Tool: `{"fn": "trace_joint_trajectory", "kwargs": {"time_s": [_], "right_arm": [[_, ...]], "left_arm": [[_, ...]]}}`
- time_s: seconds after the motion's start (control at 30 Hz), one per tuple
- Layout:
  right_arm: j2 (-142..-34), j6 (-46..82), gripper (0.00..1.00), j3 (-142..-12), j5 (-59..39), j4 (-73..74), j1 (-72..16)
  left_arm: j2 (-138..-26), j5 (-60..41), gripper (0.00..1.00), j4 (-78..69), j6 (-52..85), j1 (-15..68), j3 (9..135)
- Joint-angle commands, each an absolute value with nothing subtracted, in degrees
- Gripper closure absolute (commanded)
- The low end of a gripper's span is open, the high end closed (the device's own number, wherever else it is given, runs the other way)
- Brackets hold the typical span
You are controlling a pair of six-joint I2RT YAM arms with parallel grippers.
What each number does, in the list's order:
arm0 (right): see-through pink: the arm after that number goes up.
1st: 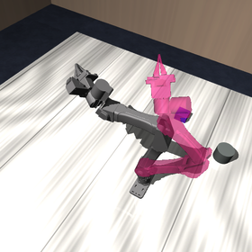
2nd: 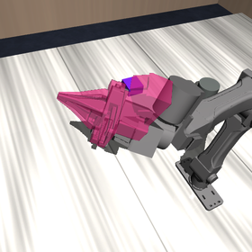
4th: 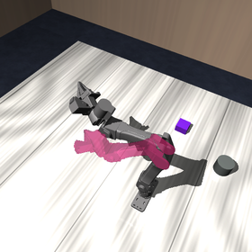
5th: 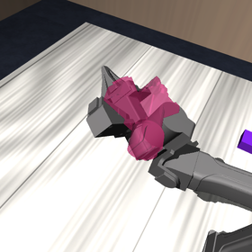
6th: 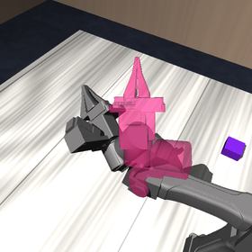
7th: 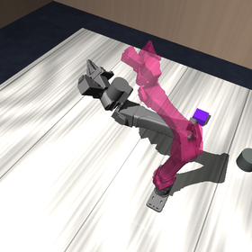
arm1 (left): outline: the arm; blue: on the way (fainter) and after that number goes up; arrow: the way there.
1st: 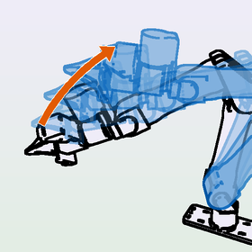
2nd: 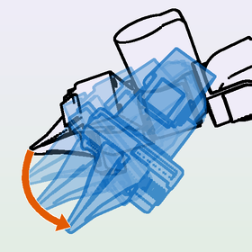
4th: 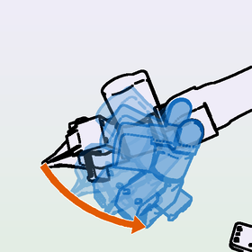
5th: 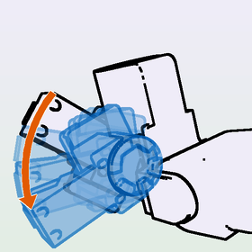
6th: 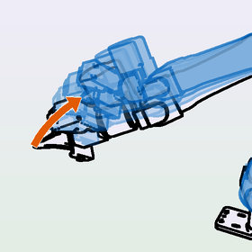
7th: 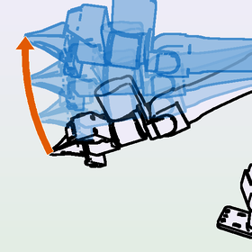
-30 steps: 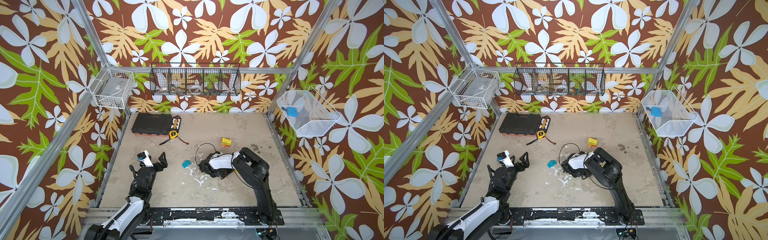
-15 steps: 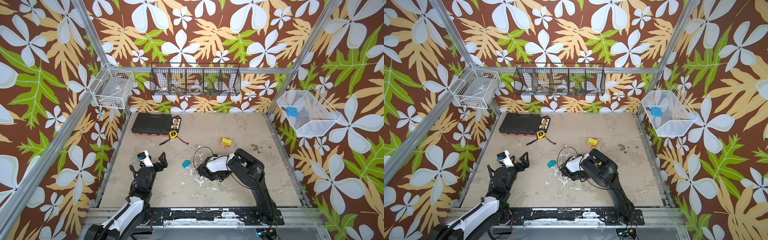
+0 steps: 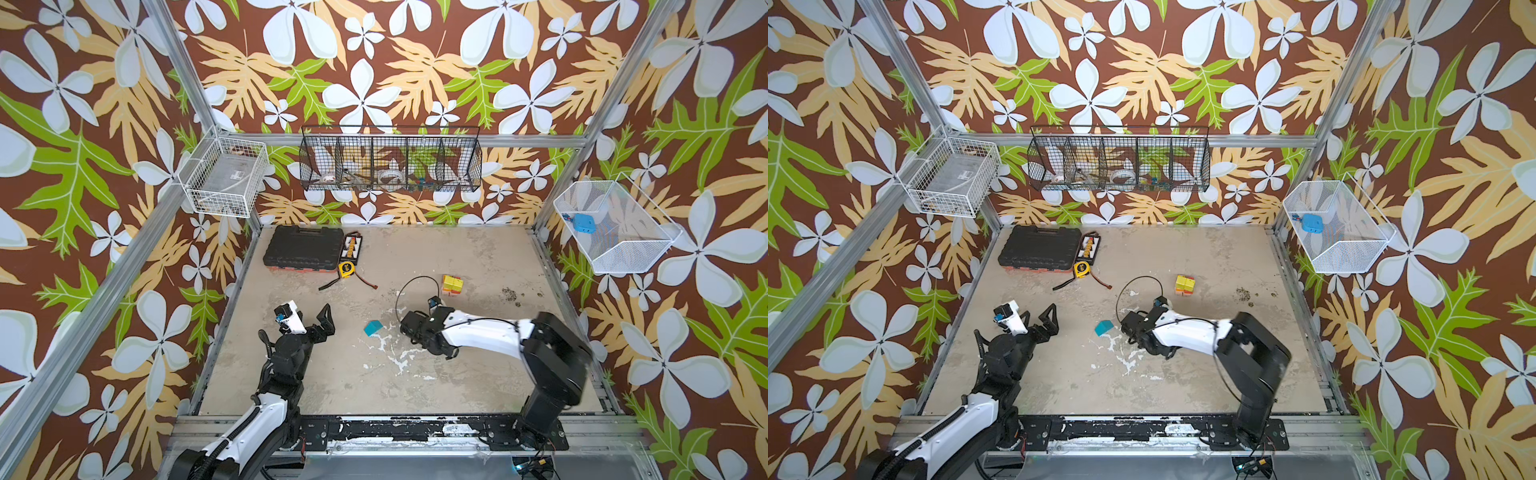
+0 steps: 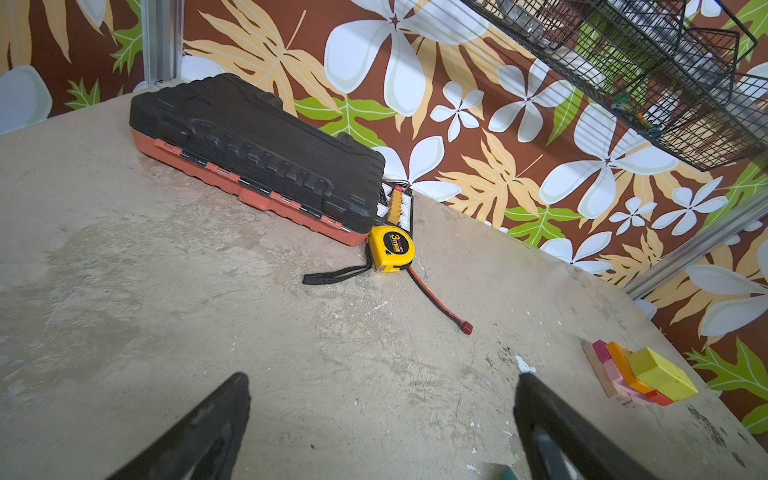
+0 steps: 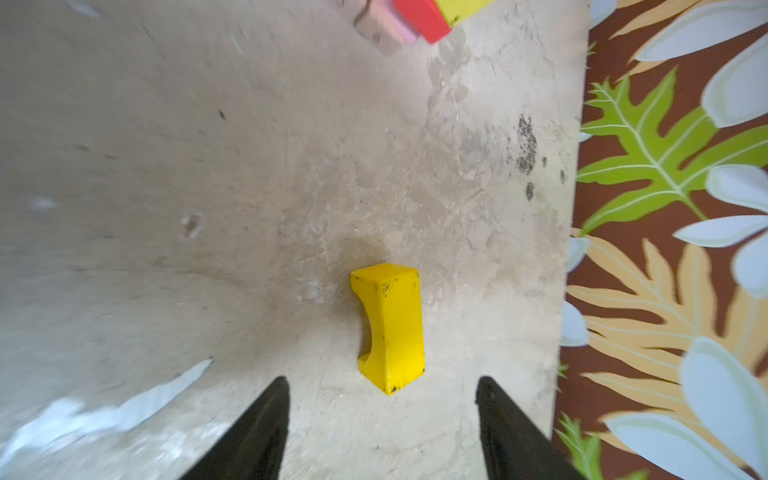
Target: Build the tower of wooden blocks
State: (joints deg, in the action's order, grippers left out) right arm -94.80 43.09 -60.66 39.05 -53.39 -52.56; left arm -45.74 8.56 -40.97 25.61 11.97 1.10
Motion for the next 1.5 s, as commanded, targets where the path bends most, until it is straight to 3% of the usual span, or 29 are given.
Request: {"fn": "trace_joint_trajectory", "kwargs": {"time_s": [0.0, 0.07, 0.17, 0.2, 0.37, 0.4, 0.53, 0.73, 0.87, 1.47], "right_arm": [[-84.59, 43.7, 0.05, -56.67, 33.69, -44.11, -51.66], [-76.71, 47.38, 0.07, -51.68, 31.47, -38.83, -48.93], [-66.0, 49.0, 0.32, -41.86, 24.17, -28.6, -43.02], [-63.55, 51.66, 0.33, -39.88, 22.13, -28.32, -40.02], [-58.63, 61.1, 0.02, -35.69, 13.65, -29.5, -32.17], [-58.96, 63.57, 0.0, -35.27, 13.34, -29.39, -32.17], [-66.09, 77.08, 0.0, -39.27, 12.96, -37.23, -30.55], [-80.64, 75.41, 0.0, -46.09, 2.4, -37.41, -26.49], [-87.74, 76.7, 0.0, -49.74, 1.55, -38.9, -26.29], [-90.74, 82.35, 0.03, -51.02, 5.63, -37.6, -22.63]], "left_arm": [[-45.45, 8.61, 0.0, -42.98, 25.89, 11.92, 1.23], [-45.29, 8.63, 0.0, -42.97, 25.93, 11.91, 1.14], [-45.18, 8.09, 0.0, -43.08, 25.85, 11.91, 1.05], [-45.22, 7.88, 0.0, -43.19, 25.63, 11.93, 0.98], [-45.17, 7.78, 0.0, -43.36, 25.66, 11.87, 0.96], [-45.13, 7.81, 0.0, -43.33, 25.63, 11.94, 0.94], [-44.74, 7.8, 0.0, -43.29, 25.72, 11.89, 0.72], [-44.52, 7.83, 0.0, -43.33, 25.75, 11.9, 0.7], [-44.82, 7.91, 0.0, -43.37, 25.75, 11.93, 0.7], [-45.09, 8.0, 0.0, -43.59, 25.84, 11.94, 0.88]]}}
